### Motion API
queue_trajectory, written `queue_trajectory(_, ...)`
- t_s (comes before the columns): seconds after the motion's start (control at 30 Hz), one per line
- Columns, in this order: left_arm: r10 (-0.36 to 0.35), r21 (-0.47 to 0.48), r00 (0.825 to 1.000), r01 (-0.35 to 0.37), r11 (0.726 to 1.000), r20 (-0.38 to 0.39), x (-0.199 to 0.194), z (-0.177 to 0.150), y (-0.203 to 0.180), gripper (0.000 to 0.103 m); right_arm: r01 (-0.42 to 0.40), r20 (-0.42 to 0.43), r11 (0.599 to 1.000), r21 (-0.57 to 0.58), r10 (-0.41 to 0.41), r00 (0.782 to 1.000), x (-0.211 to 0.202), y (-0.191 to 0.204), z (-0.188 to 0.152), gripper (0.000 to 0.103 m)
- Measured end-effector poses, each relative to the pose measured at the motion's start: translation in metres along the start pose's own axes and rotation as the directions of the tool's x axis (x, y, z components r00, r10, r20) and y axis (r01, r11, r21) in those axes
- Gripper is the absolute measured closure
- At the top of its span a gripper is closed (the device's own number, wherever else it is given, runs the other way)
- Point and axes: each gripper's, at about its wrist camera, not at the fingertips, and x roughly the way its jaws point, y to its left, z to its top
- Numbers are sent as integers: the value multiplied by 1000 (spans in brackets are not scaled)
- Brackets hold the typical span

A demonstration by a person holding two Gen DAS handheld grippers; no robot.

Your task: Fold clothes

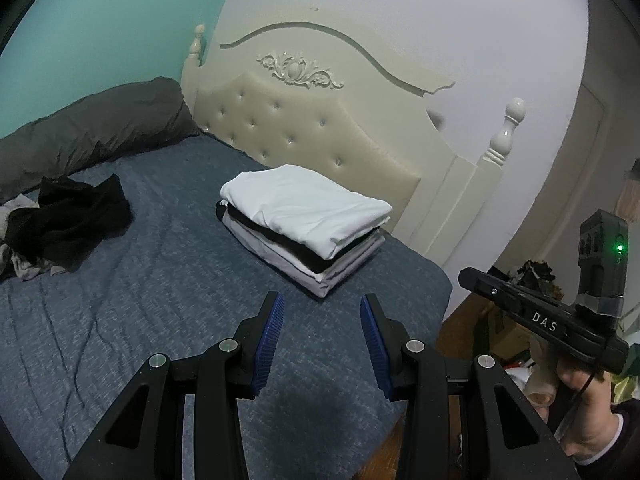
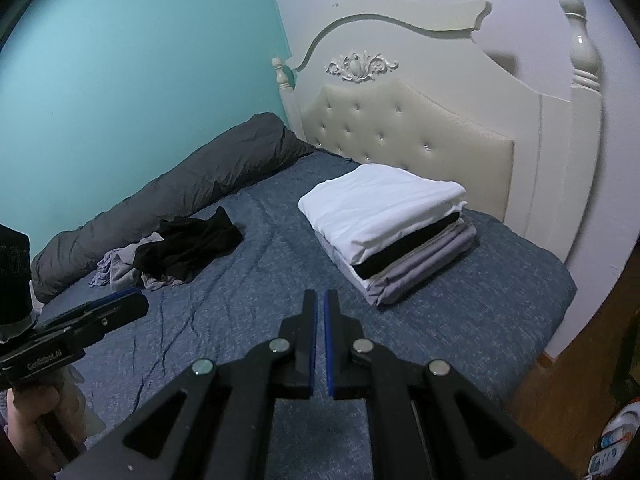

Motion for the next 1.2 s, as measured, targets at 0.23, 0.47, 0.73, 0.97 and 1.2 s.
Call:
queue_trajectory(0.23, 8, 14, 1000, -8, 1000, 8, -14, -7, -11, 59, 21, 7, 1000, -8, -21, 1000, -19, -1, -10, 99)
queue_trajectory(0.47, 14, 32, 1000, -14, 999, 13, -25, -14, -23, 56, 44, 17, 999, -5, -44, 999, -36, -5, -19, 74)
queue_trajectory(0.73, 22, 48, 1000, -23, 999, 19, -36, -20, -33, 50, 54, 13, 999, -1, -54, 998, -50, -7, -29, 70)
queue_trajectory(0.97, 32, 56, 999, -33, 998, 21, -42, -23, -38, 42, 58, 24, 998, -3, -58, 998, -61, -4, -34, 54)
queue_trajectory(1.2, 40, 64, 999, -42, 997, 24, -47, -24, -42, 36, 58, 14, 998, -14, -58, 998, -64, -1, -36, 41)
